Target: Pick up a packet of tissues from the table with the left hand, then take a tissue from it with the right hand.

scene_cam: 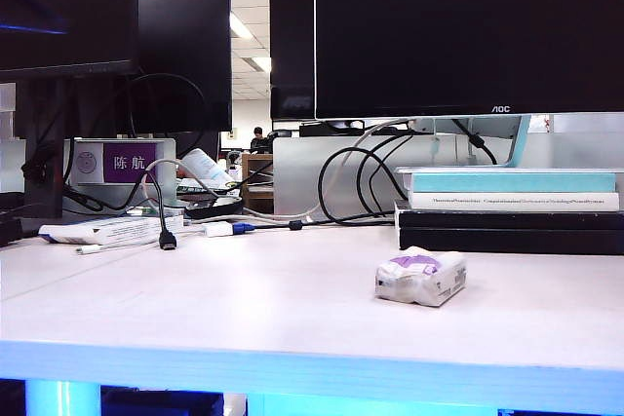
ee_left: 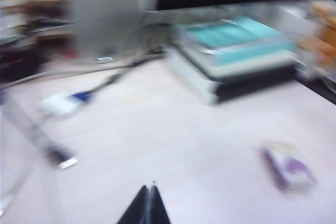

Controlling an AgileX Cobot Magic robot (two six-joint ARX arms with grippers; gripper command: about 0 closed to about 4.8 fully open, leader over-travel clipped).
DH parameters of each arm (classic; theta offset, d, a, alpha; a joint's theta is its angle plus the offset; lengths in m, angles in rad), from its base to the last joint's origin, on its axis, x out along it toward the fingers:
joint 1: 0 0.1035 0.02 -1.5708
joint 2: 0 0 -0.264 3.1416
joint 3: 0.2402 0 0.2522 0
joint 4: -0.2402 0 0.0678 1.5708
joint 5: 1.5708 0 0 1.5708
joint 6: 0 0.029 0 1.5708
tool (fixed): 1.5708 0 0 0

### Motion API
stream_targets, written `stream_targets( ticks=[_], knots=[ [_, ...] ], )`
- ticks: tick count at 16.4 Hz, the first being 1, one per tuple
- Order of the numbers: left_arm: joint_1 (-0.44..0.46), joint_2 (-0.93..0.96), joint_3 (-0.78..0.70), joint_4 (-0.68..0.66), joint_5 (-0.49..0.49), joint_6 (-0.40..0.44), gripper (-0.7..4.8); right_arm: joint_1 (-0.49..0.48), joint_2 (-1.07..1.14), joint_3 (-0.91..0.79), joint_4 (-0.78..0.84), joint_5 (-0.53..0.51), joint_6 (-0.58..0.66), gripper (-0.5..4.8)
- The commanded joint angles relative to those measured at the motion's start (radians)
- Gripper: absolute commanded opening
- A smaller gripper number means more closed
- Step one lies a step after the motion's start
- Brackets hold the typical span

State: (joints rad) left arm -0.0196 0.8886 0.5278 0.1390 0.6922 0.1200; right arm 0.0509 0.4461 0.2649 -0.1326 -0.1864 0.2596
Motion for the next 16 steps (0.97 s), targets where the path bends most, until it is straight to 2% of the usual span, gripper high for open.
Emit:
stream_targets(
  ticks=[1, 5, 7, 9, 14, 15, 16],
  knots=[
    [-0.139, 0.056, 0.005, 0.021, -0.039, 0.084, -0.07, 0.0, 0.064, 0.059, -0.075, -0.086, 0.016, -0.04],
    [-0.34, 0.175, 0.005, 0.061, -0.212, 0.09, -0.07, 0.0, 0.146, 0.101, -0.082, -0.131, 0.024, -0.05],
    [-0.406, 0.232, 0.006, 0.097, -0.221, 0.087, -0.07, 0.0, 0.195, 0.112, -0.087, -0.182, 0.024, -0.05],
    [-0.446, 0.272, 0.006, 0.142, -0.22, 0.071, -0.07, 0.0, 0.246, 0.116, -0.098, -0.239, 0.024, -0.05],
    [-0.459, 0.322, 0.021, 0.211, -0.172, -0.038, -0.07, 0.0, 0.362, 0.142, -0.111, -0.314, 0.024, -0.05],
    [-0.459, 0.331, 0.021, 0.224, -0.165, -0.069, -0.02, -0.001, 0.383, 0.155, -0.106, -0.327, 0.023, -0.05],
    [-0.46, 0.343, 0.021, 0.246, -0.159, -0.092, 0.28, -0.001, 0.395, 0.164, -0.101, -0.328, 0.023, -0.05]
  ],
)
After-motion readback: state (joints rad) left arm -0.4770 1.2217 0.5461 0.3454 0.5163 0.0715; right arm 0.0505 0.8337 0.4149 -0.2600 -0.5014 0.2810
